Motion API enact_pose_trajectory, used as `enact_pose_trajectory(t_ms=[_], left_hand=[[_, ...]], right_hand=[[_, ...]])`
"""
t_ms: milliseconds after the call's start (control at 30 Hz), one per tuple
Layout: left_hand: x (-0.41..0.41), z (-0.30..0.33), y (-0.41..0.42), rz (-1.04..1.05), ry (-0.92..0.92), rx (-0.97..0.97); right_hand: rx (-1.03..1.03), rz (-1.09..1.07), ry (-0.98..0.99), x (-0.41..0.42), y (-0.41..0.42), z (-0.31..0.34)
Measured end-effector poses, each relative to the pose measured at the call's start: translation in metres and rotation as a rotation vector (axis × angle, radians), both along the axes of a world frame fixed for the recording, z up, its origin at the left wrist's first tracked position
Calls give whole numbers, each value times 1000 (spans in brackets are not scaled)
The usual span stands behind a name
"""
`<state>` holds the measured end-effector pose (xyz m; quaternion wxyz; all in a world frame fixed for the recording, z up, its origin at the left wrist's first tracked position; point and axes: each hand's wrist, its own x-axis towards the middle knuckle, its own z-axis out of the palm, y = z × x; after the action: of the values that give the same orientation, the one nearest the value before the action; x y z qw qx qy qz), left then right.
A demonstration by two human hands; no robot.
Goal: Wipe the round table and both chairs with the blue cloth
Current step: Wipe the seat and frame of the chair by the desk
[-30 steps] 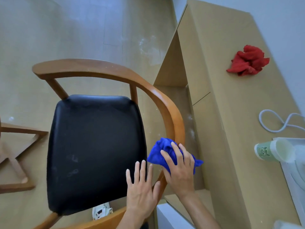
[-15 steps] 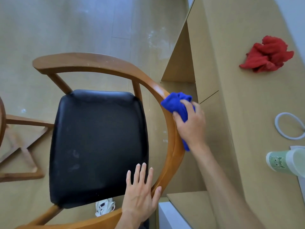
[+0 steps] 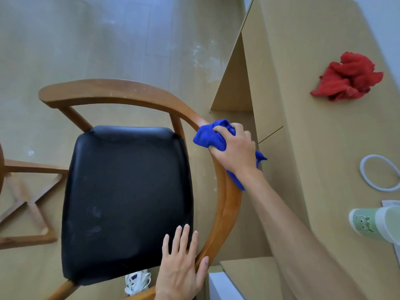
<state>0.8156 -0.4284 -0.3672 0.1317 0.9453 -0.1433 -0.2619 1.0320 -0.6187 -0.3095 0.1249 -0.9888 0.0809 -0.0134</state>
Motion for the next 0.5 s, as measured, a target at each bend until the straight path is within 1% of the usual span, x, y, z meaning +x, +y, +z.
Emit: enact_pose_trajectory(t_ms=[67,100,133,200,233,333,367,433,500], left_hand=[[0,0,0,7,-4,12],[0,-1,0,5,-13,20],[-1,-2,0,-1,-22,24],[-1,-3,1,0,-18,19],[0,-2,2,5,-9,21],[-1,-4,3,-2,-29,-1],[-2,-6,3,-8,-53,-12],[-5,-12,2,-28,-86,-23],[-5,-13,2,-39,-95,-38]], right_hand=[[125,-5,167,32,-3,0],[138,-17,195,35,-2,-2],[107,-34,175,28,0,-2],[-12,-96,21,-6,10,-3],[-37,-144,-57,-32,14,-5],[27,-227,-226,-128,31,-24],[26,-210,-251,-161,40,-33],[-46,-99,-216,-213,59,-51],[-70,38,-202,-227,60,-56]])
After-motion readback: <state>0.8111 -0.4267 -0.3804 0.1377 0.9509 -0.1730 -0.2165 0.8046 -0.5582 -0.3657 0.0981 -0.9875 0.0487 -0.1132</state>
